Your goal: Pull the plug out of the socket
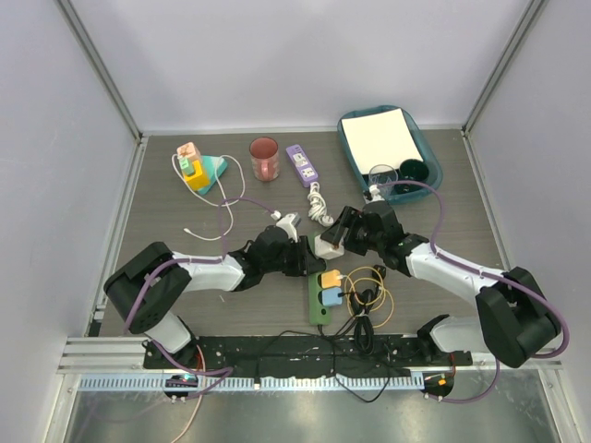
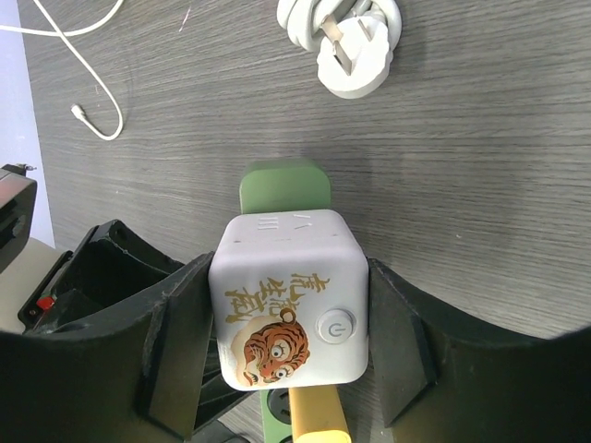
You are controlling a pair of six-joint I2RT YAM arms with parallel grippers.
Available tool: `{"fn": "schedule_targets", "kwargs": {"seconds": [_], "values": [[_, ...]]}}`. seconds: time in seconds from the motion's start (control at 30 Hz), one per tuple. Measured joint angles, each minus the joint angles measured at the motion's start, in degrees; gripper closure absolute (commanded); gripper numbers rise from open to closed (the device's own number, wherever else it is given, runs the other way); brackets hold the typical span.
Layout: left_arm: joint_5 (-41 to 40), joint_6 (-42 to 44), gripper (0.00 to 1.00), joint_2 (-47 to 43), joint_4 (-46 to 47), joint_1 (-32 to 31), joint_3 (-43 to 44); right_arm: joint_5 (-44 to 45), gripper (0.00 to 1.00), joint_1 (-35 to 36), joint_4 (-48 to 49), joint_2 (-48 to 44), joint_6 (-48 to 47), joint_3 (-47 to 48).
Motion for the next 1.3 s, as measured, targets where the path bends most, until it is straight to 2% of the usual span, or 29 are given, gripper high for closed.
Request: {"fn": "schedule_targets", "kwargs": {"seconds": [0.07,0.17,0.5,0.6,0.63,0.73,0.83,0.93,1.3], "values": [[0.02,-0.07,1.0,0.09,-0.04,0.02,0.0,-0.42,0.25,-0.04,0.44,0.28,-0.11,-0.07],[0.13,-0.52,1.0,0.31,-0.42,0.09,0.0,-1.81,0.21,-0.04,1.42,1.03,-0.52,-0.11],[0.11,-0.9,1.0,0.33,-1.16,0.11,-0.09,-3.85,0.21,-0.04,2.47,2.82,-1.88,-0.07],[0.15,-0.85,1.0,0.33,-1.09,0.11,-0.09,-5.44,0.3,0.07,2.75,4.55,-1.92,0.02],[0.17,-0.85,1.0,0.33,-1.07,0.11,-0.09,-5.88,0.48,0.09,2.84,5.05,-1.95,0.02],[0.17,-0.96,1.0,0.31,-1.09,0.15,-0.22,-5.81,0.79,-0.09,2.56,5.53,-2.14,0.02],[0.09,-1.03,1.0,0.31,-0.83,0.17,-0.39,-5.57,0.92,-0.11,2.45,5.46,-2.23,0.02],[-0.63,-1.33,1.0,0.0,-0.26,0.09,-0.9,-4.98,0.99,0.09,2.19,5.03,-2.34,0.02],[-3.74,-1.46,1.0,-3.02,1.36,-0.76,-1.68,-4.33,0.99,-0.81,2.62,-2.93,-2.97,-2.6]]}}
